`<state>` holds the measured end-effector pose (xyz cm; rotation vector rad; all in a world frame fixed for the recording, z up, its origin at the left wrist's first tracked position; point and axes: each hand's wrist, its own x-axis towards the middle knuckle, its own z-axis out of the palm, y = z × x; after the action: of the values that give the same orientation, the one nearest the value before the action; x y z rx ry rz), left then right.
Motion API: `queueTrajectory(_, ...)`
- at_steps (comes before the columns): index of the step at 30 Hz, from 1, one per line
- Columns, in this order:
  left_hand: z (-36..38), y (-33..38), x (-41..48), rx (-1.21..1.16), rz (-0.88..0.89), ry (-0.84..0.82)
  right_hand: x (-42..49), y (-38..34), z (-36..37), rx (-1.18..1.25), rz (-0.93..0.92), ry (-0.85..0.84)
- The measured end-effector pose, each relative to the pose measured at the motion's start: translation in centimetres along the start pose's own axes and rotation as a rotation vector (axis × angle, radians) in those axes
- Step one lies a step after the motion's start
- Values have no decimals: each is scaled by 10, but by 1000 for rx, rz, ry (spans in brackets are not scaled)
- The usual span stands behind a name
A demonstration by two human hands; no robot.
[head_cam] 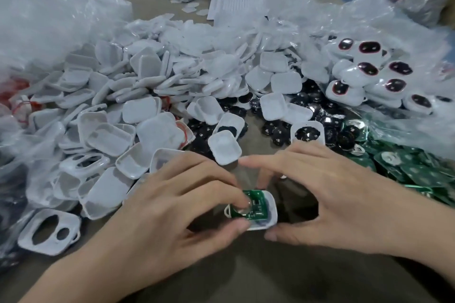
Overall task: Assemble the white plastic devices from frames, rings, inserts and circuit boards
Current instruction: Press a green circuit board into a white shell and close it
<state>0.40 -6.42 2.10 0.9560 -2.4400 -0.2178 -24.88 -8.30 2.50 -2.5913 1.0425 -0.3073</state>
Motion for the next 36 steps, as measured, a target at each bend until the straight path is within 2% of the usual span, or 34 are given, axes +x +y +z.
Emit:
queueTrajectory(13, 5, 5, 1, 3, -29, -45, 0, -3, -2, 56, 53, -26)
queueTrajectory(36, 7, 5, 3, -19, -15, -106, -1, 1, 1, 75, -20, 33)
